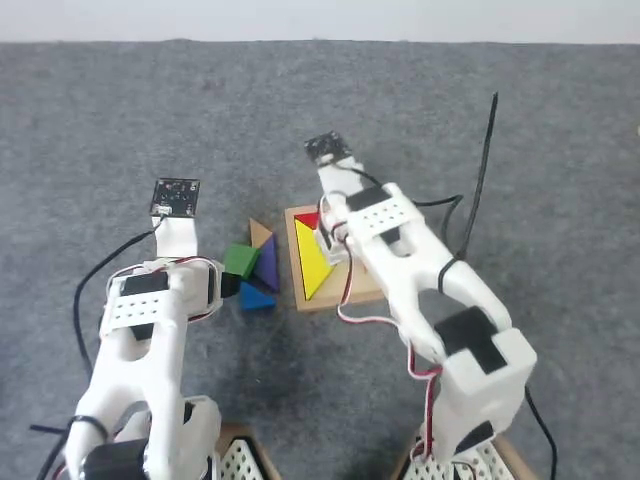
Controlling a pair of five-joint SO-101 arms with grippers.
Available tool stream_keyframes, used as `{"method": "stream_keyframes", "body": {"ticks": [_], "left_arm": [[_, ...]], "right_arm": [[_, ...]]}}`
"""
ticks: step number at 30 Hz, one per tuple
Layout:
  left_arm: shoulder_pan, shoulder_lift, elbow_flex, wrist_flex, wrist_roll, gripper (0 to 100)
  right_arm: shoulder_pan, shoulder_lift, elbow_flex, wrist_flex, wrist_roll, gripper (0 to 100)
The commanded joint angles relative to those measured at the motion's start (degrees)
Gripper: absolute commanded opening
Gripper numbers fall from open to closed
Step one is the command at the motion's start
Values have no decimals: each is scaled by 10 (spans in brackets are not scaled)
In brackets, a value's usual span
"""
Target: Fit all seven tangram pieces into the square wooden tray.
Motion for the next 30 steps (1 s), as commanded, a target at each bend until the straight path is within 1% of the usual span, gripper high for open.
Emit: {"method": "stream_keyframes", "body": {"ticks": [1, 6, 10, 13, 15, 20, 22, 24, 27, 30], "left_arm": [[2, -24, -13, -10, 3, 294], [1, -24, -13, -10, 3, 294], [1, -24, -12, -10, 3, 294], [1, -22, -12, -11, 3, 294], [1, -22, -12, -11, 3, 294], [0, -24, -17, -7, 2, 294], [0, -24, -37, 18, -13, 294], [0, -24, -82, 74, -23, 294], [5, -22, -160, 162, -24, 294], [19, -18, -225, 192, -22, 294]], "right_arm": [[24, 22, -53, 18, 18, 234], [26, 45, -81, 18, 20, 234], [25, 17, -78, 19, 20, 234], [22, -52, -72, 45, 16, 234], [23, -115, -42, 51, 15, 234], [27, -312, 135, 16, 19, 234], [28, -382, 205, 5, 28, 234], [46, -443, 262, 5, 49, 234], [115, -494, 337, 0, 73, 234], [178, -502, 394, -20, 105, 234]]}}
